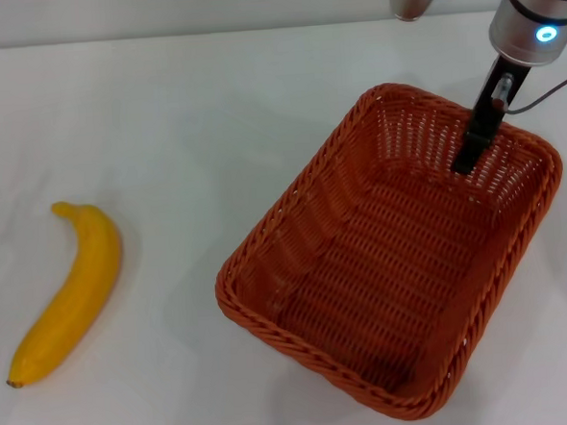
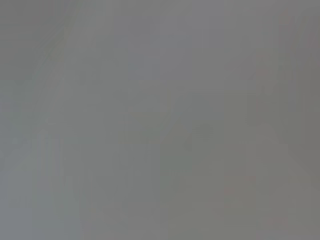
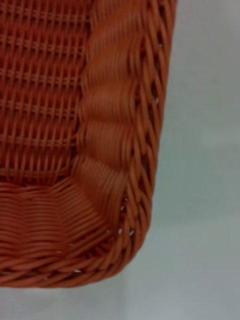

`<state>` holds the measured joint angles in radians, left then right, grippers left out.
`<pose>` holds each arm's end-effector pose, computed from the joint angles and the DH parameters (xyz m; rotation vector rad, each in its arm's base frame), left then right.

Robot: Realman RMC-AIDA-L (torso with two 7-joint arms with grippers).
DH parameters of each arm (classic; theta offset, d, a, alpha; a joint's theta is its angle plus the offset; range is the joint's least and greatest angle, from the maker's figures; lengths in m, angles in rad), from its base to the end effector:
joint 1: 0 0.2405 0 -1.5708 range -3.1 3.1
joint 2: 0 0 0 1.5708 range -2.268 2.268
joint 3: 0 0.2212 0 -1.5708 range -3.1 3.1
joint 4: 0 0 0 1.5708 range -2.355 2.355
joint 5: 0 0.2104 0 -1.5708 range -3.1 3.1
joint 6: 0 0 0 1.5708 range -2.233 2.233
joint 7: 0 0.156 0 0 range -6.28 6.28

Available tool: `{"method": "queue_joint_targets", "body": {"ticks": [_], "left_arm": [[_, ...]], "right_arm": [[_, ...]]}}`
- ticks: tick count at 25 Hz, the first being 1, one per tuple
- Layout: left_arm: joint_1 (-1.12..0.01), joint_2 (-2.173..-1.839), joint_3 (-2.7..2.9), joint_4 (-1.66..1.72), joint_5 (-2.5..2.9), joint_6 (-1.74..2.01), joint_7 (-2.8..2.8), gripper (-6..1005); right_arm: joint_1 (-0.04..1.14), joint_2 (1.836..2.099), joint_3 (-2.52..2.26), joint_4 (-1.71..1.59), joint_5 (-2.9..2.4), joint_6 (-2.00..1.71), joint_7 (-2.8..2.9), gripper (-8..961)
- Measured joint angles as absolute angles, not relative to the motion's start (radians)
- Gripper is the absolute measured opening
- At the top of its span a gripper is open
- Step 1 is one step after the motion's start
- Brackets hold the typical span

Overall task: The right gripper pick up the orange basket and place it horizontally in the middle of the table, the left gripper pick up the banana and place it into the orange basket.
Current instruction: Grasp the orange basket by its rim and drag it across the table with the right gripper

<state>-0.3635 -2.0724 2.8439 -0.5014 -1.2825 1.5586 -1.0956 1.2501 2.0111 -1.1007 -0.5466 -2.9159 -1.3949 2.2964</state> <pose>-0.3539 0.2678 0.1258 -1.5272 -0.7412 -1.0145 0.1277 0.4215 -0.0030 -2.6089 0.5755 -0.8909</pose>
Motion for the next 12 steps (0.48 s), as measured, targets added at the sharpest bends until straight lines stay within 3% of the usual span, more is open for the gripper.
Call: {"method": "queue_joint_targets", "body": {"ticks": [2,12], "left_arm": [[-0.364,-2.072,2.844,-0.501,-1.284,1.558,-1.094,717],[-0.366,-2.072,2.844,-0.500,-1.288,1.552,-1.069,712]], "right_arm": [[1.251,2.011,-1.102,-0.546,-2.916,-1.400,2.290,821],[1.273,2.013,-1.144,-0.546,-2.895,-1.421,2.289,440]]}}
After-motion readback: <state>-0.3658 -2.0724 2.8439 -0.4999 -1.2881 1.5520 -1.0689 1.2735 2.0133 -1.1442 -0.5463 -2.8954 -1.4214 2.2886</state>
